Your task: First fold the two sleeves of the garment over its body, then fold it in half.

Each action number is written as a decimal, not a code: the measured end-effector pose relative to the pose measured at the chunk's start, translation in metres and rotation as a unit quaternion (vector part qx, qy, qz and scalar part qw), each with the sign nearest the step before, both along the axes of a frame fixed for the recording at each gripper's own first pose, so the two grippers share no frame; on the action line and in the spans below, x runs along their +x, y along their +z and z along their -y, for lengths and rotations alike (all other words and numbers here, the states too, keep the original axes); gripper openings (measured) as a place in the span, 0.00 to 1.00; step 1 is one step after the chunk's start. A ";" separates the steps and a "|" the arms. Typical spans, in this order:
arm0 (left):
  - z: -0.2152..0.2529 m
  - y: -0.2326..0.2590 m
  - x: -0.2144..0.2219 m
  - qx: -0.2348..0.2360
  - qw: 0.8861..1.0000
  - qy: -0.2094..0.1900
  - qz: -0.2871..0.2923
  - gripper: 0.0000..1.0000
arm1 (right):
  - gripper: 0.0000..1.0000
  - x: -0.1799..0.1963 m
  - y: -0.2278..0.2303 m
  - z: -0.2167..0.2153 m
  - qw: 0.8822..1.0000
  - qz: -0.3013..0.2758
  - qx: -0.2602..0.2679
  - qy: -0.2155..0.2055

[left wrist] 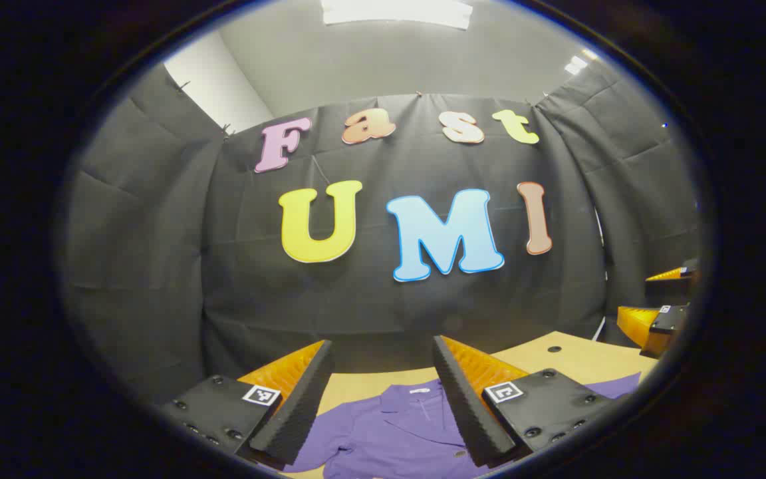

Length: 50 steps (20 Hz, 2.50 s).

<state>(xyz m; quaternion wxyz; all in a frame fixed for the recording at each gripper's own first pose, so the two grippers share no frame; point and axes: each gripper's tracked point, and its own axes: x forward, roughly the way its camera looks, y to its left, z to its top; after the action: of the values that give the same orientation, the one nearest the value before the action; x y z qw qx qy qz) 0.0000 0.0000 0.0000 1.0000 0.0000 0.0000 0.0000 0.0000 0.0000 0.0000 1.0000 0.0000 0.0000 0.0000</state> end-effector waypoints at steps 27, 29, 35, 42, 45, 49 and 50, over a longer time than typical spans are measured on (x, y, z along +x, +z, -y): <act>-0.009 -0.003 -0.013 0.000 1.000 -0.006 -0.006 0.95 | 0.90 -0.011 -0.068 0.035 0.990 -0.112 0.063 -0.053; -0.008 -0.002 -0.014 -0.001 1.000 -0.006 -0.005 0.95 | 0.90 -0.012 -0.087 0.047 0.985 -0.139 0.068 -0.072; -0.008 -0.005 -0.016 0.009 1.000 -0.001 -0.007 0.95 | 0.90 -0.019 -0.148 0.090 0.966 -0.217 0.058 -0.126; -0.007 -0.015 -0.018 0.019 1.000 0.005 -0.021 0.95 | 0.90 -0.031 -0.227 0.123 0.928 -0.311 0.114 -0.168; -0.009 -0.019 -0.019 0.020 0.999 0.009 -0.028 0.95 | 0.91 -0.033 -0.259 0.140 0.910 -0.345 0.125 -0.191; -0.012 -0.027 -0.019 0.020 0.999 0.017 -0.041 0.95 | 0.91 -0.035 -0.299 0.158 0.883 -0.385 0.152 -0.222; -0.013 -0.028 -0.020 0.020 0.999 0.019 -0.043 0.95 | 0.91 -0.033 -0.306 0.161 0.878 -0.390 0.159 -0.226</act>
<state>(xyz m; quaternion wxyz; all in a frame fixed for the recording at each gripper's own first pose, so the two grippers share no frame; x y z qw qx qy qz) -0.0197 0.0127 -0.0278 0.9987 0.0201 0.0430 0.0191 -0.0326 -0.1610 -0.3064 0.8780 0.1592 0.3905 -0.2265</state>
